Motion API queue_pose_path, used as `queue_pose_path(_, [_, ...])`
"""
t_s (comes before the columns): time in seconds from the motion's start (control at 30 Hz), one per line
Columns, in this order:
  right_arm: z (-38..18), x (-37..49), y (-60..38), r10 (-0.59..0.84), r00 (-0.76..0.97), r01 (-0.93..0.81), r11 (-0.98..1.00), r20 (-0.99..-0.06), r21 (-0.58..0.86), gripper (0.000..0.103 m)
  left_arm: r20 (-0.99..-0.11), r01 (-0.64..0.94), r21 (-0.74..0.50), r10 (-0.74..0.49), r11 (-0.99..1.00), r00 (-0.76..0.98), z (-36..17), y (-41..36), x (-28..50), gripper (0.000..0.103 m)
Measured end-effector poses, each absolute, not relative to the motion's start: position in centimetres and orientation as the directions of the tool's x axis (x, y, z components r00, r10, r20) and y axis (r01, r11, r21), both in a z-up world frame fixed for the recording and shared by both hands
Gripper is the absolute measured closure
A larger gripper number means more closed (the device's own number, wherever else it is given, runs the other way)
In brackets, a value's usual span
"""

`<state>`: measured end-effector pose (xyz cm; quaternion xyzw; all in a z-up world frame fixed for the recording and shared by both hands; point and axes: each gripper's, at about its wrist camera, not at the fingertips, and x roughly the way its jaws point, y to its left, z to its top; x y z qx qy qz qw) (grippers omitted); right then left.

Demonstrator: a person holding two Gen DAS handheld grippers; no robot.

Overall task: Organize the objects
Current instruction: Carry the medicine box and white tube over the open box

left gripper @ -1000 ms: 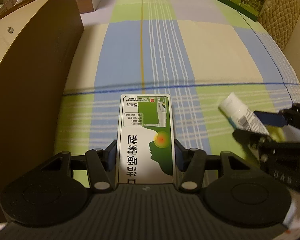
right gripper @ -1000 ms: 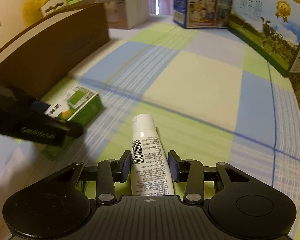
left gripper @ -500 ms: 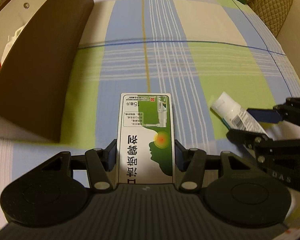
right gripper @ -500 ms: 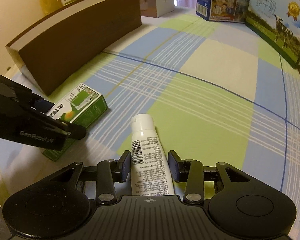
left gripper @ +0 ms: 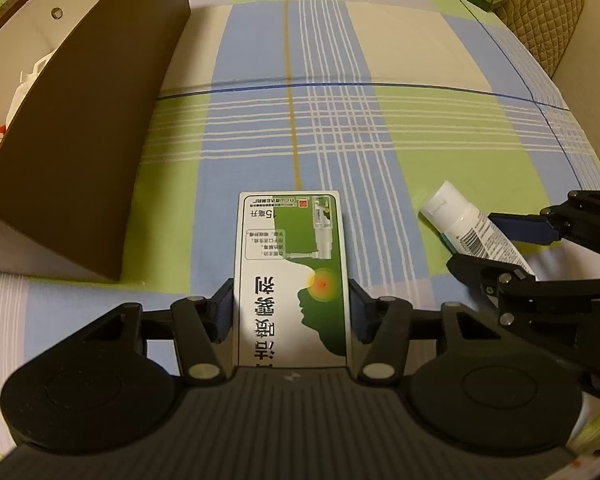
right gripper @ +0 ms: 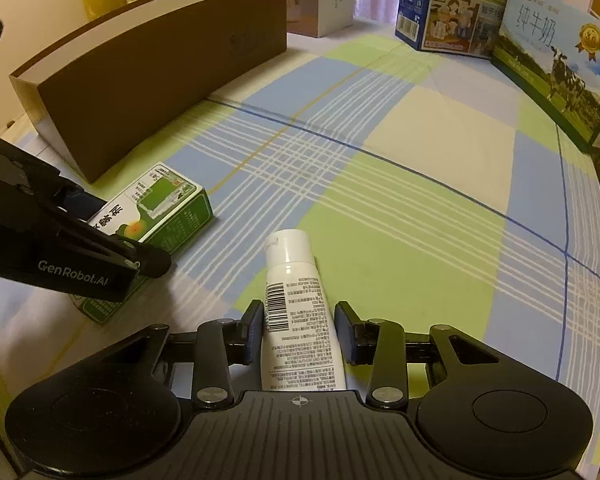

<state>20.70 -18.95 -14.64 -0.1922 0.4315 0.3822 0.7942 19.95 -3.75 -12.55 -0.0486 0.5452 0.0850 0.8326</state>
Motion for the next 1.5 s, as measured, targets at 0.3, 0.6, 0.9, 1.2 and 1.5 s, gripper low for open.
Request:
queue_pose_path(0.3, [-14.0, 21.0, -19.5, 0.456, 0.28, -0.724, 0.678, -0.845, 0.126, 0.068, -0.917, -0.195, 0.003, 0.08, 0.981, 0.39, -12.1, -3.3, 18.7, 0.052])
queue_pose_path(0.6, [-12.1, 21.3, -19.4, 0.502, 0.259, -0.66, 0.716, -0.826, 0.228, 0.068, -0.896, -0.171, -0.024, 0.054, 0.985, 0.442, -9.3, -2.5, 17.5, 0.052])
queue_pose_path(0.9, [-8.0, 21.4, -17.6, 0.581, 0.267, -0.629, 0.709, -0.769, 0.318, 0.068, -0.846, -0.155, -0.054, 0.038, 0.986, 0.531, -4.8, -0.8, 16.4, 0.052])
queue_pose_path(1.2, [-4.6, 20.9, -13.4, 0.692, 0.219, -0.63, 0.638, -0.688, 0.442, 0.068, -0.803, -0.177, -0.055, 0.062, 0.983, 0.593, -0.6, 2.8, 14.6, 0.052])
queue_pose_path(1.5, [-2.6, 21.0, -5.9, 0.759, 0.18, -0.643, 0.573, -0.626, 0.509, 0.068, -0.775, -0.249, -0.006, 0.153, 0.969, 0.613, 1.5, 9.8, 14.0, 0.052])
